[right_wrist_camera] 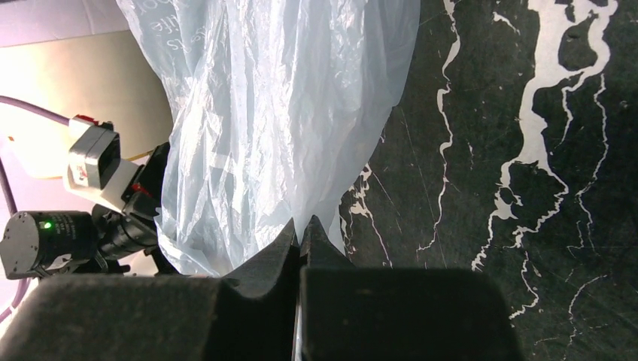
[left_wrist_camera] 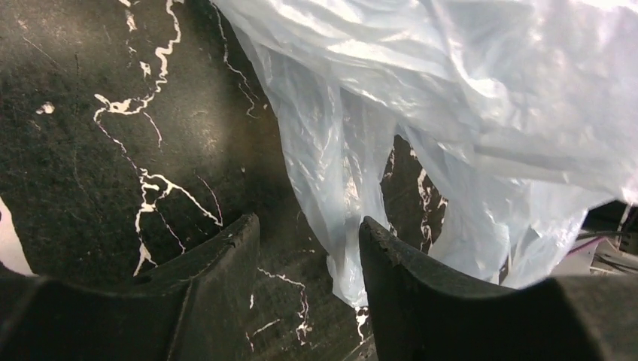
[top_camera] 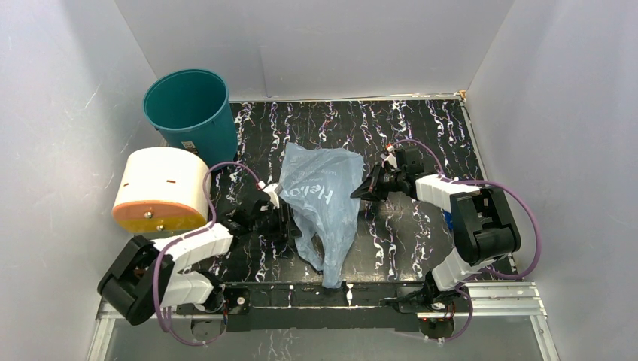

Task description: Put the trash bags into the trash bin

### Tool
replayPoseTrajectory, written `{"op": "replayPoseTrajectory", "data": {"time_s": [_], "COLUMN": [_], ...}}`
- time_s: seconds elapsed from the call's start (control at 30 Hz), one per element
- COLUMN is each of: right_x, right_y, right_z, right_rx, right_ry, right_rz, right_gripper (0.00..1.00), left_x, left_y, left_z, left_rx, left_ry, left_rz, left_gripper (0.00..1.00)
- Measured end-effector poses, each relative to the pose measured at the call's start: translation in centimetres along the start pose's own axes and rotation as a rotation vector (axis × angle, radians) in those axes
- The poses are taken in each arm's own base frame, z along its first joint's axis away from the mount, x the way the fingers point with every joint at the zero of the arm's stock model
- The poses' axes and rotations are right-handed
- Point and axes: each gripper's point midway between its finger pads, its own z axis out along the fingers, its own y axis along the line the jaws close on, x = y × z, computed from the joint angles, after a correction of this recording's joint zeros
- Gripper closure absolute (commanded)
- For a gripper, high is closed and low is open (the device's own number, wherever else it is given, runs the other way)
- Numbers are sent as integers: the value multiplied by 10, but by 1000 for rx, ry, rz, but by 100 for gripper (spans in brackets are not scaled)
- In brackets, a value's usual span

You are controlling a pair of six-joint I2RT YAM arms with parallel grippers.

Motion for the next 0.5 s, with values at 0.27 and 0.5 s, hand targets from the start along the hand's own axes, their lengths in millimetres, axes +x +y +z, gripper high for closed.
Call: {"op": "replayPoseTrajectory", "data": {"time_s": [0.27,0.5], "right_x": [-4,-53], "right_y": [-7,-30], "right_z": [-1,-41], "right_rx": [49,167], "right_ry": [-17,-208], "right_rz": [-9,-6], "right_gripper": [97,98], "left_x": [-14,-32], "left_y": [0,12], "left_z": [22,8], "left_rx": [-20,-123], "left_ry": [-9,-91], "left_rz": [3,29], "left_gripper": [90,98]}}
